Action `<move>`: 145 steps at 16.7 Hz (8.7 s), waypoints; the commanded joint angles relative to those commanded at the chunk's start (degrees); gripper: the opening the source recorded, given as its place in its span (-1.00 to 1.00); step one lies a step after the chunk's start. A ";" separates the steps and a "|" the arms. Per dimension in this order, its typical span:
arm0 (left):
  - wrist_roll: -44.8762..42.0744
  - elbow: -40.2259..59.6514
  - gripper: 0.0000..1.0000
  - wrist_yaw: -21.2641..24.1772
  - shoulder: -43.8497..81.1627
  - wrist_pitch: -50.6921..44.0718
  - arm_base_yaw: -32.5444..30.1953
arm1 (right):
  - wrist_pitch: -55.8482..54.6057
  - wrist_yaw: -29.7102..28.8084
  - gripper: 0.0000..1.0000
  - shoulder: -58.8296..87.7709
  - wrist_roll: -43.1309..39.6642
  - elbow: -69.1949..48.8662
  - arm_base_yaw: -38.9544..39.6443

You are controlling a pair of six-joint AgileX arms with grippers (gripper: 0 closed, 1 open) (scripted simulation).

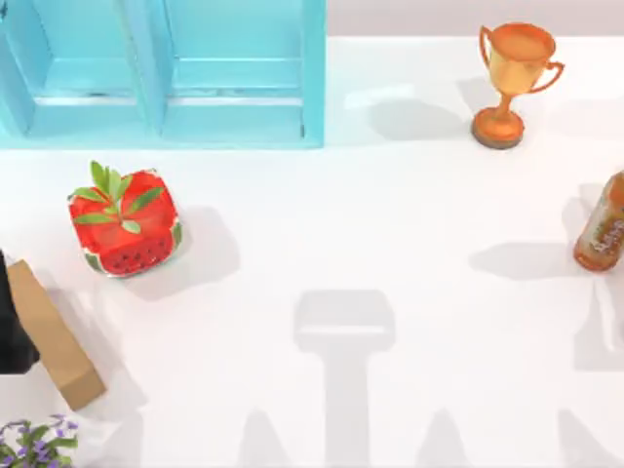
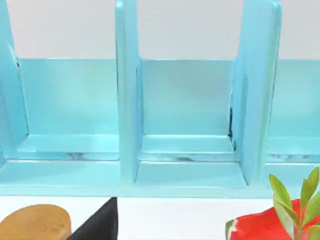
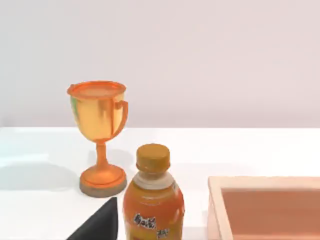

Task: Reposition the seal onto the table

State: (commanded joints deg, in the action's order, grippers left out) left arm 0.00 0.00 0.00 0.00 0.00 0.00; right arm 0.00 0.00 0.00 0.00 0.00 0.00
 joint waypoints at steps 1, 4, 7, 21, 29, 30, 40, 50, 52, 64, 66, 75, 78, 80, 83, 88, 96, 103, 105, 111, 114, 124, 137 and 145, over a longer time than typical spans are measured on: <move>0.00 0.00 1.00 0.00 0.00 0.00 0.00 | 0.00 0.00 1.00 0.00 0.00 0.00 0.00; 0.00 0.00 1.00 0.00 0.00 0.00 0.00 | 1.76 -0.03 1.00 1.85 -0.75 -1.82 -0.78; 0.00 0.00 1.00 0.00 0.00 0.00 0.00 | 8.14 -0.04 1.00 9.14 -3.48 -8.88 -3.46; 0.00 0.00 1.00 0.00 0.00 0.00 0.00 | 59.78 0.09 1.00 80.00 -23.89 -63.26 -24.22; 0.00 0.00 1.00 0.00 0.00 0.00 0.00 | 71.33 0.01 1.00 95.85 -28.85 -77.24 -29.28; 0.00 0.00 1.00 0.00 0.00 0.00 0.00 | 71.33 0.01 1.00 95.85 -28.85 -77.24 -29.28; 0.00 0.00 1.00 0.00 0.00 0.00 0.00 | 58.28 0.00 1.00 99.06 -28.55 -67.88 -29.03; 0.00 0.00 1.00 0.00 0.00 0.00 0.00 | 48.64 0.00 0.85 102.00 -28.53 -60.70 -29.06; 0.00 0.00 1.00 0.00 0.00 0.00 0.00 | 48.64 0.00 0.55 102.00 -28.53 -60.70 -29.06; 0.00 0.00 1.00 0.00 0.00 0.00 0.00 | 48.64 0.00 -1.00 102.00 -28.53 -60.70 -29.06; 0.00 0.00 1.00 0.00 0.00 0.00 0.00 | 48.64 0.00 -1.00 102.00 -28.53 -60.70 -29.06; 0.00 0.00 1.00 0.00 0.00 0.00 0.00 | 52.38 -0.09 -1.00 99.69 -25.26 -63.64 -26.47; 0.00 0.00 1.00 0.00 0.00 0.00 0.00 | 59.57 0.05 -1.00 96.19 -19.04 -68.53 -20.47; 0.00 0.00 1.00 0.00 0.00 0.00 0.00 | 65.46 0.16 -1.00 93.84 -14.03 -71.93 -15.27; 0.00 0.00 1.00 0.00 0.00 0.00 0.00 | 74.14 0.15 -1.00 90.76 -6.66 -76.55 -7.47; 0.00 0.00 1.00 0.00 0.00 0.00 0.00 | 82.32 -0.10 -1.00 88.17 0.39 -80.69 0.01; 0.00 0.00 1.00 0.00 0.00 0.00 0.00 | 81.61 -0.11 -1.00 92.43 4.55 -84.44 3.88; 0.00 0.00 1.00 0.00 0.00 0.00 0.00 | 77.04 0.01 -1.00 117.22 26.62 -102.50 25.55; 0.00 0.00 1.00 0.00 0.00 0.00 0.00 | 75.19 -0.01 -1.00 123.61 33.21 -107.37 31.98; 0.00 0.00 1.00 0.00 0.00 0.00 0.00 | 72.35 -0.32 -1.00 131.16 40.91 -113.57 39.63; 0.00 0.00 1.00 0.00 0.00 0.00 0.00 | 72.22 -0.16 -1.00 131.13 41.00 -113.15 39.45; 0.00 0.00 1.00 0.00 0.00 0.00 0.00 | 63.30 -0.34 -1.00 132.94 41.02 -106.31 39.73; 0.00 0.00 1.00 0.00 0.00 0.00 0.00 | 63.30 -0.34 0.96 132.94 41.02 -106.31 39.73; 0.00 0.00 1.00 0.00 0.00 0.00 0.00 | 63.30 -0.34 1.00 132.94 41.02 -106.31 39.73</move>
State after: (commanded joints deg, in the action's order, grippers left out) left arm 0.00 0.00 0.00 0.00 0.00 0.00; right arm 63.30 -0.34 132.94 41.02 -106.31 39.73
